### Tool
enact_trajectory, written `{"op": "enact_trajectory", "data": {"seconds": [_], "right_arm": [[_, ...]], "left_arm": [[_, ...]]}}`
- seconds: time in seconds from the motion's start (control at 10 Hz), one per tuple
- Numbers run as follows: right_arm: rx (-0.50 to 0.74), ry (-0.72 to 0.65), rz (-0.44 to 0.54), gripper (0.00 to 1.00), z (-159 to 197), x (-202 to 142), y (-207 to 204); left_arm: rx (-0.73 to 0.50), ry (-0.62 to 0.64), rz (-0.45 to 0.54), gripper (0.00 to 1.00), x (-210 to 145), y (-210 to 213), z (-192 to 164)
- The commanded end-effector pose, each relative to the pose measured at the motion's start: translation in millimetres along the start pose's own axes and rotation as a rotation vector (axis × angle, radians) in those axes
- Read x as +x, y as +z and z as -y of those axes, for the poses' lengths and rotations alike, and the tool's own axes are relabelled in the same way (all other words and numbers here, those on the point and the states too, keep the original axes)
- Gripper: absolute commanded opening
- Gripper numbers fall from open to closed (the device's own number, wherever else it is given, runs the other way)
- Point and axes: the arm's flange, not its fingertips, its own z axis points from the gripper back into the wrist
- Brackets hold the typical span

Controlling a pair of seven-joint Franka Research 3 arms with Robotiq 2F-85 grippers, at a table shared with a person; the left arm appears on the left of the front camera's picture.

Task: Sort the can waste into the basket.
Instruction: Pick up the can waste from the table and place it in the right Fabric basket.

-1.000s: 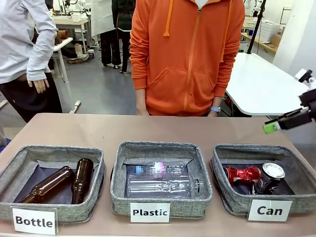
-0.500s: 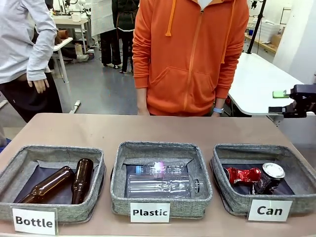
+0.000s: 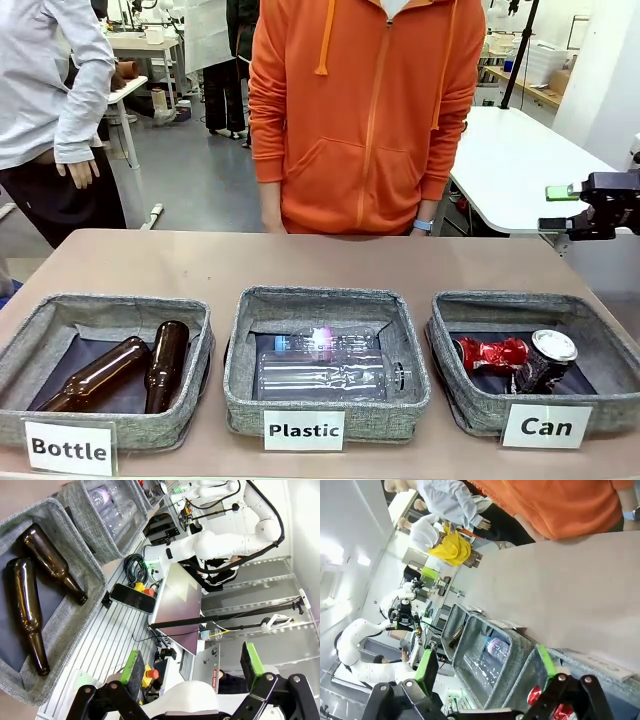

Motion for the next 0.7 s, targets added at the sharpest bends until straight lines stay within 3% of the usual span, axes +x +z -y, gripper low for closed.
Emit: {"op": "enact_trajectory", "data": {"seconds": [0.0,0.6], "right_arm": [[-0.005,0.022,-0.004,1.00,-1.4,0.6,5.6],[-0.005,0.022,-0.004,1.00,-1.4,0.6,5.6]], "left_arm": [[-0.005,-0.008,-0.003,1.00,-0.3,0.4,2.7],[-0.005,-0.008,-0.003,1.00,-0.3,0.4,2.7]]}}
